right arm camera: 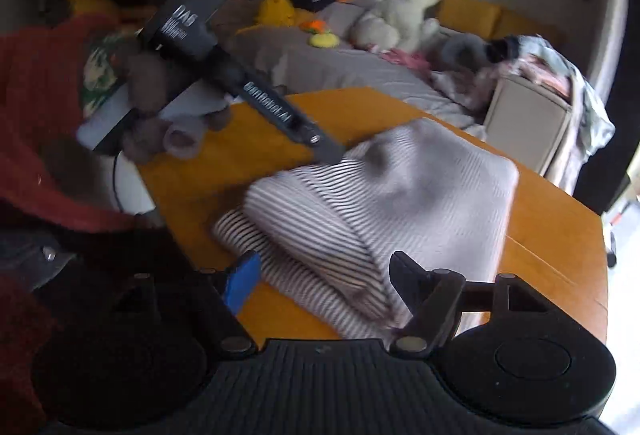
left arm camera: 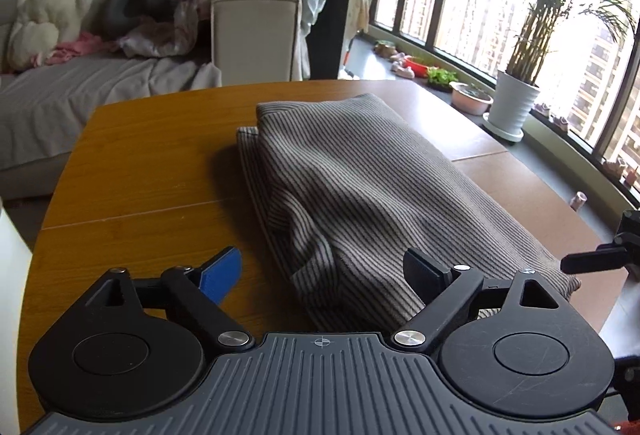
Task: Fold clothes
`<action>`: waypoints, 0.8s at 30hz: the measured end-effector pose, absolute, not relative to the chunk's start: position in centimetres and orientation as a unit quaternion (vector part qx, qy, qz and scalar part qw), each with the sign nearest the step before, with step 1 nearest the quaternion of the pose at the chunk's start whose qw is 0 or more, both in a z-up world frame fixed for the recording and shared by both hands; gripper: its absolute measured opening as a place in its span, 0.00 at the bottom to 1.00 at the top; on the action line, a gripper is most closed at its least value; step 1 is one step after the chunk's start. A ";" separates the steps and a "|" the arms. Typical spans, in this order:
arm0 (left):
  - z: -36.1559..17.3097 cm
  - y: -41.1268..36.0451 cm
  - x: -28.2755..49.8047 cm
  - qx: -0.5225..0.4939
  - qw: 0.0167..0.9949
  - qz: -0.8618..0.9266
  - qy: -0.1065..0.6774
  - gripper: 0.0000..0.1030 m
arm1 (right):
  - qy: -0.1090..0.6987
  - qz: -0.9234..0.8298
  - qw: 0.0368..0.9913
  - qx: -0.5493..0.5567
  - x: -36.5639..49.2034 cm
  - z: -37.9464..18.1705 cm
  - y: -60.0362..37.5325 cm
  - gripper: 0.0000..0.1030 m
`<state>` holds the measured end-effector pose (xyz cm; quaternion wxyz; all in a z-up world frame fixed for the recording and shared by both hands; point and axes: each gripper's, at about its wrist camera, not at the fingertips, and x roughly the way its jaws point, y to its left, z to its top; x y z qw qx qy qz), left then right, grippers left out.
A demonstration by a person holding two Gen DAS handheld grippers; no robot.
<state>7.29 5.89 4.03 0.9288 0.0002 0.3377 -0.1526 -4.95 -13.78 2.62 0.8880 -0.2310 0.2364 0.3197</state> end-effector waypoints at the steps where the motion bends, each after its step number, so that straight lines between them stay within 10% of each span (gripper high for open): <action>1: 4.2 6.1 6.9 0.000 0.930 -0.153 0.335 0.91 | 0.232 0.330 0.880 -0.249 -5.4 2.4 -13.1 0.70; 5: 4.8 6.5 5.6 -0.001 0.931 -0.160 0.327 0.92 | 0.219 0.367 0.851 -0.305 -6.7 1.8 -10.5 0.70; 12: 5.5 6.8 3.0 0.030 0.933 -0.179 0.310 0.95 | 0.315 0.355 0.876 -0.087 -1.9 3.8 -13.5 0.38; 24: 3.9 4.6 1.0 0.089 0.912 -0.239 0.320 0.99 | 0.349 0.351 0.868 0.029 0.7 3.2 -15.9 0.36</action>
